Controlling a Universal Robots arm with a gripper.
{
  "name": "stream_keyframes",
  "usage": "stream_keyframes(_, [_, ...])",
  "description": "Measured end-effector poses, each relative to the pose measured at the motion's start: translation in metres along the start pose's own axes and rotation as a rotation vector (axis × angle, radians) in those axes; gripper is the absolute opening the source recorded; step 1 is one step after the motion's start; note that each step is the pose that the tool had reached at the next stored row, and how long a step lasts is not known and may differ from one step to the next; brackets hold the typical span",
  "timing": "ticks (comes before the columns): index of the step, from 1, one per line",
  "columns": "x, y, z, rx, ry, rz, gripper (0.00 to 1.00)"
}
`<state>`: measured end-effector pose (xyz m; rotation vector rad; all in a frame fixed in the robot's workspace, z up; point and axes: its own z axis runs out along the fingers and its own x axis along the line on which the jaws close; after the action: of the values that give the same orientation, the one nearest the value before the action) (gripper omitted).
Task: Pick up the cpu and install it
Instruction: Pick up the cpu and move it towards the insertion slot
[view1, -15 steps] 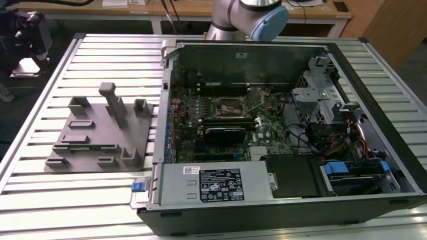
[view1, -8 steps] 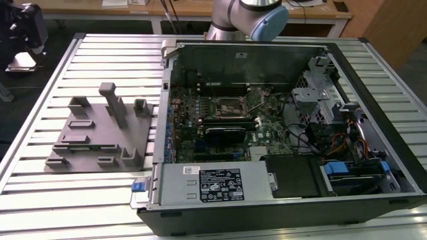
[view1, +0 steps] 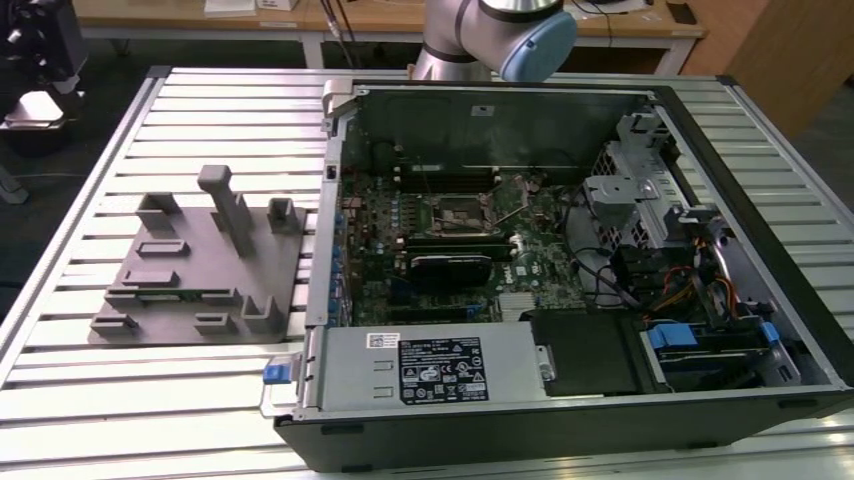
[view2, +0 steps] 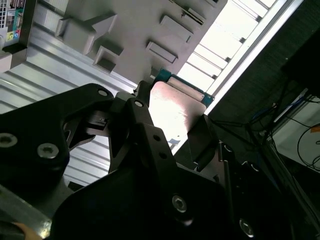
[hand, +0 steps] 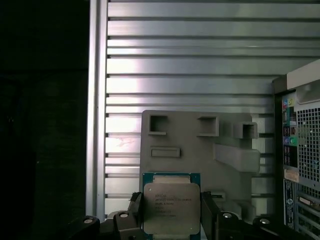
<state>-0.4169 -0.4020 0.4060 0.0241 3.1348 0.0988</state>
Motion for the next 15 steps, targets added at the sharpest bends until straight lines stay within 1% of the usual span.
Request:
stream_keyframes(5, [0.0000,0.0009,-0.0087,0.0000,-0.0001,0.000,0.54])
stream_keyframes(6, [0.0000,0.0012,-0.0120,0.0000,-0.0003,0.000,0.54])
stream_keyframes(12, [-0.0001,0.0024,-0.0218,-0.0001,-0.0008,0.000,0.54])
stream_keyframes(15, [-0.0001,0.0024,-0.0220,-0.0001,-0.0008,0.000,0.54])
